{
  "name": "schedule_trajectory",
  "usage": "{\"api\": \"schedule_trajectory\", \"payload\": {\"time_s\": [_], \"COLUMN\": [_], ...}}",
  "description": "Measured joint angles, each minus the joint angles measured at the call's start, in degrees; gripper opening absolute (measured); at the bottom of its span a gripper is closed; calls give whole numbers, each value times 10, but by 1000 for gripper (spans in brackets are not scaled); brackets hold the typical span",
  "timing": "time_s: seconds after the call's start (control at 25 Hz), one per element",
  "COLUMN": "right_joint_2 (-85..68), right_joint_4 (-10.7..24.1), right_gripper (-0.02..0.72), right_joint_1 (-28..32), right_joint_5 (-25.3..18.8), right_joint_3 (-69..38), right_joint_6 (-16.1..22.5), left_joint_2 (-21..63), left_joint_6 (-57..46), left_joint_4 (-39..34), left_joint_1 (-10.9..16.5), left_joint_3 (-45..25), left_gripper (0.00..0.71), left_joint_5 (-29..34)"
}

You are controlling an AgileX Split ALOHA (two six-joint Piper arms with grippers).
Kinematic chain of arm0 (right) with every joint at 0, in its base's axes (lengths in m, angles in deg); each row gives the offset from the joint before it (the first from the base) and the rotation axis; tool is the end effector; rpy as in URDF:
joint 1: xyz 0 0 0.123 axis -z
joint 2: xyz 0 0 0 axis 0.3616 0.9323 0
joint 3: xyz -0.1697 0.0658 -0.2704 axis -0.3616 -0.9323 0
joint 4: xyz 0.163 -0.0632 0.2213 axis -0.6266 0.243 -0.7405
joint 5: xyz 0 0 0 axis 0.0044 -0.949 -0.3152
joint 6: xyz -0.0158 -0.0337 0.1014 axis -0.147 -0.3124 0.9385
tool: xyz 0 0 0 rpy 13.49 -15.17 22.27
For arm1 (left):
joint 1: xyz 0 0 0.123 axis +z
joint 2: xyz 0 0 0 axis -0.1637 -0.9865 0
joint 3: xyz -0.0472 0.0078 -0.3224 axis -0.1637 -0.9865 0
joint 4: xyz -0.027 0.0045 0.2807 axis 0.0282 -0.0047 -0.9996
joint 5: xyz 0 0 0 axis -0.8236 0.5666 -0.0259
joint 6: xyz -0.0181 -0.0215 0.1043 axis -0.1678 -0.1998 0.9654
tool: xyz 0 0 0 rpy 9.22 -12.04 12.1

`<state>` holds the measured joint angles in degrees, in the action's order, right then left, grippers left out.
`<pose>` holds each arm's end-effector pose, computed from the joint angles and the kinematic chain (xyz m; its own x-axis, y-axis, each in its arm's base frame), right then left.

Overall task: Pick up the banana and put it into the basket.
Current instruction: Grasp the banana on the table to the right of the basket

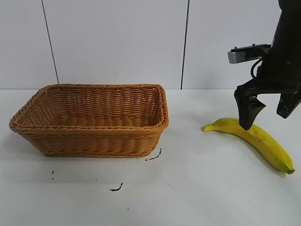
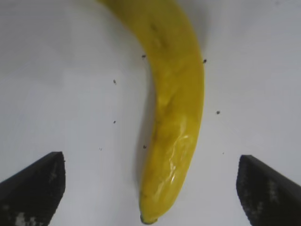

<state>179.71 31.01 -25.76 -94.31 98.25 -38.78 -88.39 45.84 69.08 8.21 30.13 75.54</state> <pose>0.4417 0.0311 0.1478 -0.9275 -0.3446 -0.1452 -0.3360 0.9384 -0.0804 -0.0041 -0.0068 0.2825 -0.4636 0.0312 -0.8855 0.0875 0.9961 -0.0107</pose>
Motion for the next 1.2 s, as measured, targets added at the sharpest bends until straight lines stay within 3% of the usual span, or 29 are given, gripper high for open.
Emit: {"api": "schedule_trajectory", "payload": {"time_s": [0.28,0.68,0.84,0.92,1.0,1.2], "right_joint_2": [49,58,62,63,63,63], "right_joint_4": [8,9,9,9,11,18], "right_gripper": [692,683,585,472,295,303], "right_joint_1": [0,0,0,0,0,0], "right_joint_5": [75,95,96,95,95,89], "right_joint_3": [0,0,0,0,0,2], "right_joint_6": [41,47,50,58,62,63], "left_joint_2": [0,0,0,0,0,0], "left_joint_6": [0,0,0,0,0,0], "left_joint_4": [0,0,0,0,0,0], "left_joint_1": [0,0,0,0,0,0], "left_joint_3": [0,0,0,0,0,0], "left_gripper": [690,690,690,690,690,690], "left_joint_5": [0,0,0,0,0,0]}}
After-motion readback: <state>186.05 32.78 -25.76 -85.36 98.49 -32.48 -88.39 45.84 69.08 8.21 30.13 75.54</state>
